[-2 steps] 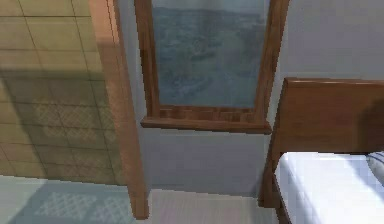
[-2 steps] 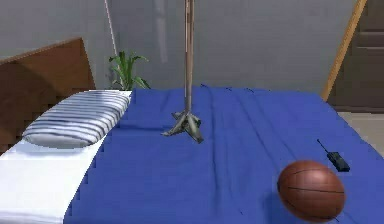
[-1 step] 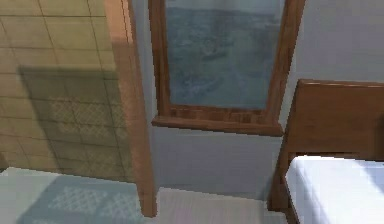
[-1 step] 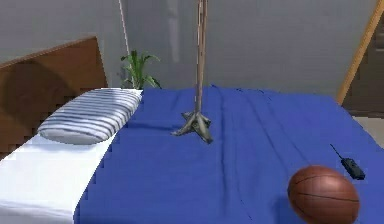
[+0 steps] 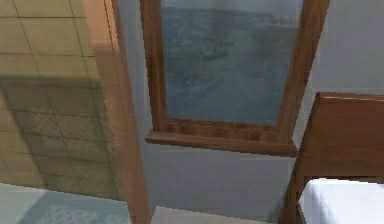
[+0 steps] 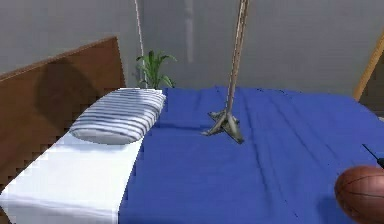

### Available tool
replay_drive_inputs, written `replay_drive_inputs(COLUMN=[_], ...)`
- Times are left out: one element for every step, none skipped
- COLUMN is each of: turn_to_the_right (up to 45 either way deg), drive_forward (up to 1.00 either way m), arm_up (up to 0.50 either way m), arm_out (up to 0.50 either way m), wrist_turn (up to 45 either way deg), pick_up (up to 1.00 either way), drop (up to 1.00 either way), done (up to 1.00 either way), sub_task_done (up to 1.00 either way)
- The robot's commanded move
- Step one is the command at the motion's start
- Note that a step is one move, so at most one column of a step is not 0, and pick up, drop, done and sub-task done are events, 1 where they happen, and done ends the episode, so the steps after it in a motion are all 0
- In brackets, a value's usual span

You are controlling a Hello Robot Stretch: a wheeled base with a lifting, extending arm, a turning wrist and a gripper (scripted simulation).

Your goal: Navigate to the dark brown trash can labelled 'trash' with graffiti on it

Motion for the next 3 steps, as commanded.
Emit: replay_drive_inputs(turn_to_the_right=[-33.0, 0.0, -45.0], drive_forward=[0.00, 0.40, 0.00], arm_up=[0.00, 0.00, 0.00], arm_out=[0.00, 0.00, 0.00], wrist_turn=[0.0, 0.0, 0.0], pick_up=[0.00, 0.00, 0.00], drop=[0.00, 0.00, 0.00], done=[0.00, 0.00, 0.00], sub_task_done=[0.00, 0.00, 0.00])
